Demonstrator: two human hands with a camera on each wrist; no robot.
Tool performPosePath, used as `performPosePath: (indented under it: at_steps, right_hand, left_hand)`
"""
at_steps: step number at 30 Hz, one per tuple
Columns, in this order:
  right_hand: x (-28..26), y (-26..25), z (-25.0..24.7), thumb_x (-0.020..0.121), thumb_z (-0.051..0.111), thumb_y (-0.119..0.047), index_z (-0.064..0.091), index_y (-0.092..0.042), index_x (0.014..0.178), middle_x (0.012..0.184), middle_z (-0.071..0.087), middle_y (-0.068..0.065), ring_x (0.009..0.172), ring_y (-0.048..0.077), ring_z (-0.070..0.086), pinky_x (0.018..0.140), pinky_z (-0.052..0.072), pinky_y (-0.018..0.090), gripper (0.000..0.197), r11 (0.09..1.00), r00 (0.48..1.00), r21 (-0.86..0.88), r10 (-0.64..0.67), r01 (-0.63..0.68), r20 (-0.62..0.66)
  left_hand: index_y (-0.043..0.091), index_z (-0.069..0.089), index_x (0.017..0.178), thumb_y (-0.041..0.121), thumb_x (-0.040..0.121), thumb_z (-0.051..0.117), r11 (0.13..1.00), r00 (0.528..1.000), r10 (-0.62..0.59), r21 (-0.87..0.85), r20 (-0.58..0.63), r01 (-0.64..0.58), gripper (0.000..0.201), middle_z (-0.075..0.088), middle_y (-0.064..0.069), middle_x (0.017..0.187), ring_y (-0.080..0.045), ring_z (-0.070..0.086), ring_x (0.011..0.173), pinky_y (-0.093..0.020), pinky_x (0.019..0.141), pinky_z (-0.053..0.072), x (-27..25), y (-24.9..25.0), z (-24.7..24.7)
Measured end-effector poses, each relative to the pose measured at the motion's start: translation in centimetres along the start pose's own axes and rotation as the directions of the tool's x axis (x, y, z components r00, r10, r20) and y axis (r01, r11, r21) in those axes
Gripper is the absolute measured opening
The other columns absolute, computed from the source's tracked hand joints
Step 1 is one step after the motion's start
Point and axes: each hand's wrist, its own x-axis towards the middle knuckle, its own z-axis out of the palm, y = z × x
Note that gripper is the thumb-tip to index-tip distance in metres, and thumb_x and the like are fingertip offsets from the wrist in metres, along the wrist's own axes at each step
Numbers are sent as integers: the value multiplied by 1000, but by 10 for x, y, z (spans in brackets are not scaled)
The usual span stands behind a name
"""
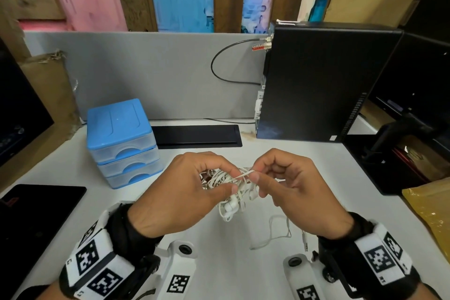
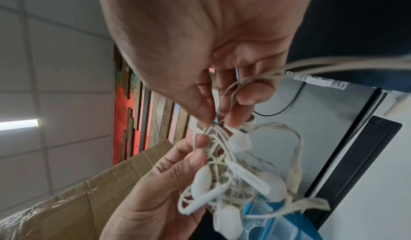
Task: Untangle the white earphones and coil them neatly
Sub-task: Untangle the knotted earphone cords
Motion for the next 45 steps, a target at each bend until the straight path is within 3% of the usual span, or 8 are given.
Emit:
performPosePath:
  at_steps: [6, 11, 16, 22, 30, 36, 40, 45]
  right_hand:
    - [-1, 2, 1, 82, 80, -10, 71, -16, 88, 81, 69, -3, 73, 29, 56, 61, 50, 41, 12, 999, 999, 46, -2, 1, 36]
    - [-3, 2, 1, 79, 82, -9, 71, -19, 89, 83, 68, 4, 75, 39, 53, 62, 47, 30, 17, 998, 998, 49, -35, 32, 49]
    - [-6, -1, 9, 87, 77, -15, 74, -22, 97, 84, 71, -6, 71, 19, 62, 64, 51, 30, 12, 984, 990, -117, -138, 133, -32]
    - [-4, -2, 6, 92, 67, -15, 75, -22, 94, 88, 70, -10, 86, 15, 66, 70, 46, 16, 11, 968, 962, -190, -201, 166, -183]
    - [-9, -7, 15, 83, 69, -12, 65, -13, 99, 100, 62, -2, 99, 18, 59, 85, 41, 18, 16, 907, 899, -326, -356, 267, -254]
    - [-14, -8, 23, 74, 83, -41, 60, -19, 119, 122, 57, -5, 117, 18, 56, 94, 45, 23, 56, 875, 933, -363, -357, 319, -40]
    - [-9, -2, 22, 81, 80, -19, 63, -20, 117, 116, 61, -9, 106, 16, 61, 78, 48, 18, 39, 895, 939, -345, -332, 284, -87]
    - [-7, -3, 16, 86, 73, -7, 71, -25, 105, 101, 71, -9, 88, 20, 64, 60, 53, 27, 26, 985, 976, -25, -171, 169, -131]
  left_hand:
    - [35, 78, 94, 20, 78, 83, 999, 1000, -1, -54, 17, 2, 23, 75, 13, 98, -16, 70, 91, -41, 85, 55, 2, 0, -4]
    - [33, 77, 96, 14, 73, 87, 990, 996, -15, -141, 84, 26, 32, 75, 6, 104, -22, 69, 99, -47, 95, 53, 2, -1, -8]
    - [23, 76, 105, 6, 69, 87, 941, 982, -9, -330, 188, 72, 41, 74, -9, 106, -34, 69, 101, -51, 96, 54, 1, -1, -7]
    - [13, 70, 120, -15, 70, 76, 811, 954, -3, -557, 301, 178, 57, 71, -21, 116, -30, 69, 104, -34, 89, 56, 4, -7, -10]
    - [10, 70, 120, 1, 67, 76, 646, 968, -39, -733, 246, 213, 54, 69, -18, 121, -25, 70, 100, -31, 80, 58, 11, -13, -18]
    - [10, 73, 116, 5, 53, 89, 471, 958, -187, -835, 219, 283, 65, 69, -19, 108, -18, 69, 79, -23, 67, 59, 14, -10, -16]
    - [7, 74, 114, 4, 50, 95, 354, 944, -227, -882, 241, 310, 67, 72, -19, 105, -17, 71, 73, -21, 61, 59, 14, -7, -12]
    - [7, 74, 111, 4, 74, 78, 471, 948, -273, -837, 164, 280, 38, 72, -19, 96, -14, 66, 63, -21, 58, 57, 14, 0, -6]
